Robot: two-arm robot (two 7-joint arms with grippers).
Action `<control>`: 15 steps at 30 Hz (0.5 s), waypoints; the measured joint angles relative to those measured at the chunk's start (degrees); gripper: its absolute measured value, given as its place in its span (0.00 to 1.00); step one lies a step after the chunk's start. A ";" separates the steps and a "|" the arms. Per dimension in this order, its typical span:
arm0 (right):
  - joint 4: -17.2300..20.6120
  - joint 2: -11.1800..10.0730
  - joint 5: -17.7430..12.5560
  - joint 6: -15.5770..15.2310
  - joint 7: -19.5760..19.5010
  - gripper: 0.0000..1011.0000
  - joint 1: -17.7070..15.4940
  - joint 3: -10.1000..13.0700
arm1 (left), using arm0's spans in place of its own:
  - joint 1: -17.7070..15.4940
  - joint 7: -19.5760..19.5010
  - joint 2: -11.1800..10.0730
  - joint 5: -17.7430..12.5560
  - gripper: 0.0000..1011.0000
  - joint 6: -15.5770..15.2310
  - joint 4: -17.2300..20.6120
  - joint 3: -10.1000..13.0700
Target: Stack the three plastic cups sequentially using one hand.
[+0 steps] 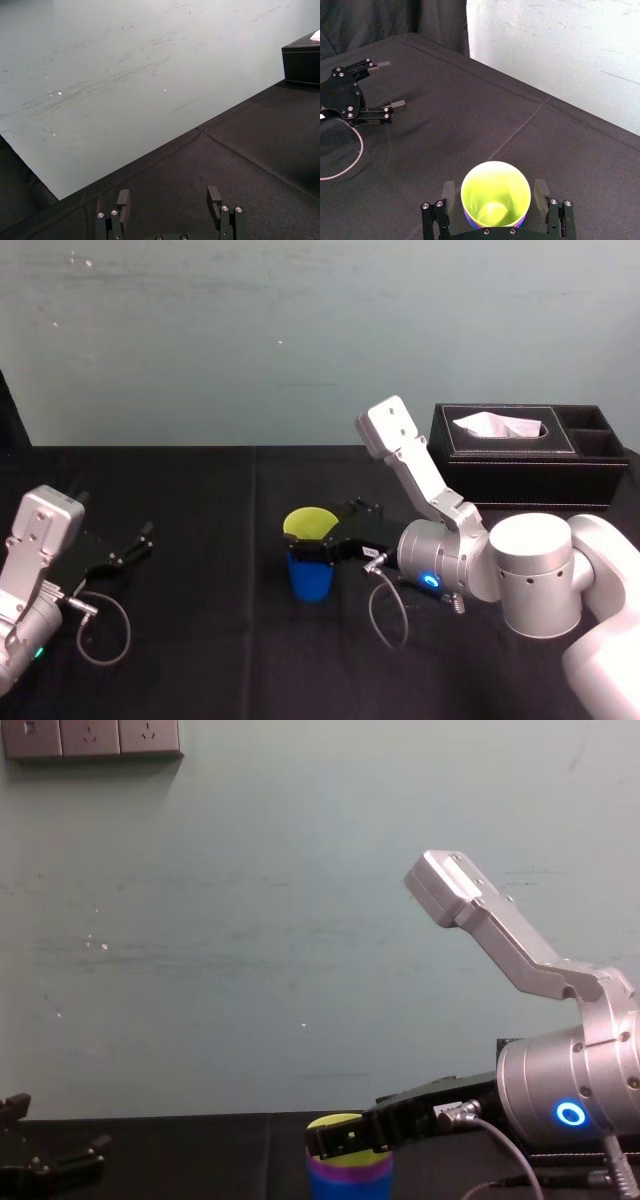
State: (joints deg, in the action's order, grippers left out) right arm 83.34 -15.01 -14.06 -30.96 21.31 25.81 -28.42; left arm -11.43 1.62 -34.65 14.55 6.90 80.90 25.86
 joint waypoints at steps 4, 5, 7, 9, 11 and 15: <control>1.44 -0.10 0.22 1.84 -0.44 0.99 -0.86 0.42 | 0.00 0.00 0.00 0.00 0.99 0.00 0.00 0.00; 1.87 -0.15 0.34 2.43 -0.67 0.99 -1.18 0.64 | 0.00 0.00 0.00 0.00 0.99 0.00 0.00 0.00; 3.18 -0.26 0.69 4.43 -1.54 0.99 -2.13 1.22 | 0.00 0.00 0.00 0.00 0.99 0.00 0.00 0.00; 4.53 -0.27 1.01 6.42 -2.56 0.99 -3.30 2.08 | 0.00 0.00 0.00 0.00 0.99 0.00 0.00 0.00; 5.35 -0.21 1.12 7.62 -3.37 0.99 -4.13 2.75 | 0.00 0.00 0.00 0.00 0.99 0.00 0.00 0.00; 7.04 0.28 1.67 9.96 -5.94 0.99 -6.30 4.63 | 0.00 0.00 0.00 0.00 0.99 0.00 0.00 0.00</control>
State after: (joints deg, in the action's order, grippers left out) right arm 90.37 -14.74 -12.39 -20.99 15.37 19.50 -23.79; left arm -11.43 1.62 -34.65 14.55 6.90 80.90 25.86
